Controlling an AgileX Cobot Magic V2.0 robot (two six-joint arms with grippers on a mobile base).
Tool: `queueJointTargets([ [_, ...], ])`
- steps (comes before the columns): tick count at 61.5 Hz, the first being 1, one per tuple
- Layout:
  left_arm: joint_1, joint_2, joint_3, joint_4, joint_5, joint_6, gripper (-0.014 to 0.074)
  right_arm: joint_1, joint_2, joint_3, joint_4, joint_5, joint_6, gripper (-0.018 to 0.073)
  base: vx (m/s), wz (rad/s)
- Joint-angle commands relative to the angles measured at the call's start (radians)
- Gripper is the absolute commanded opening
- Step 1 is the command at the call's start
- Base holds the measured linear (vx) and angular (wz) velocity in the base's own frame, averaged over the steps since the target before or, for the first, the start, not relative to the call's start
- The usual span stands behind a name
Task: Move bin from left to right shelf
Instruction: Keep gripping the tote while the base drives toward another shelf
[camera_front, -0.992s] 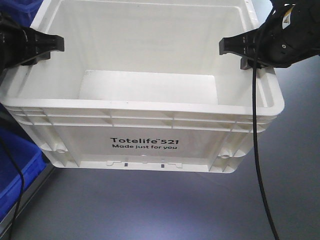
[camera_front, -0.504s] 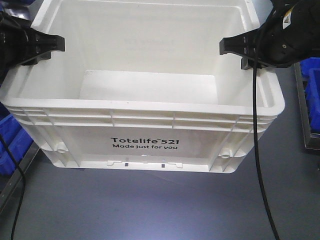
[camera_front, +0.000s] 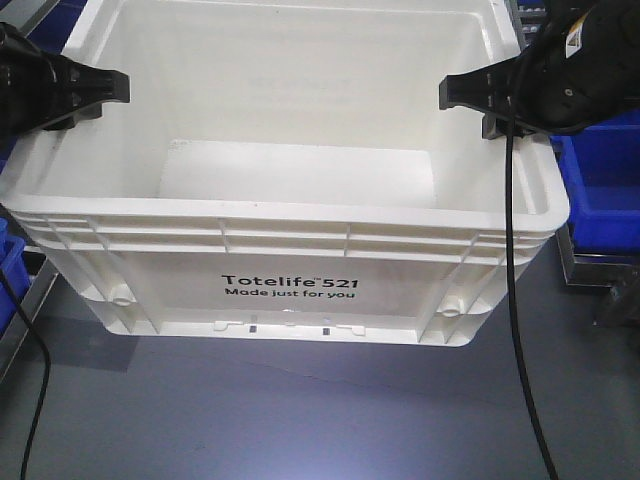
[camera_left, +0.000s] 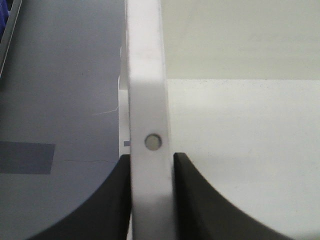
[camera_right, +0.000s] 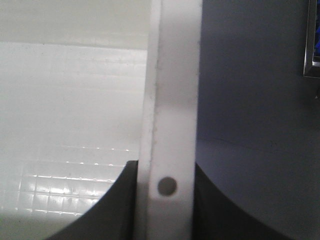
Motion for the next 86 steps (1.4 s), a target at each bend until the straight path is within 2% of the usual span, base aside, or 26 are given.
queueJointTargets([
  [1,-0.003,-0.049,-0.039,0.011,-0.124,0.018,0.0082,-0.009,-0.048,-0.039,-0.063,-0.101,-0.007,0.0062,0.07,-0.13],
  [43,-0.003,-0.049,-0.039,0.011,-0.124,0.018,0.0082,-0.009,-0.048,-0.039,-0.062,-0.101,-0.007,0.0062,0.12,-0.11],
  [86,-0.003,-0.049,-0.039,0.011,-0.124,0.018,0.0082,-0.009,-0.048,-0.039,-0.062,-0.101,-0.007,0.0062,0.24,-0.02],
])
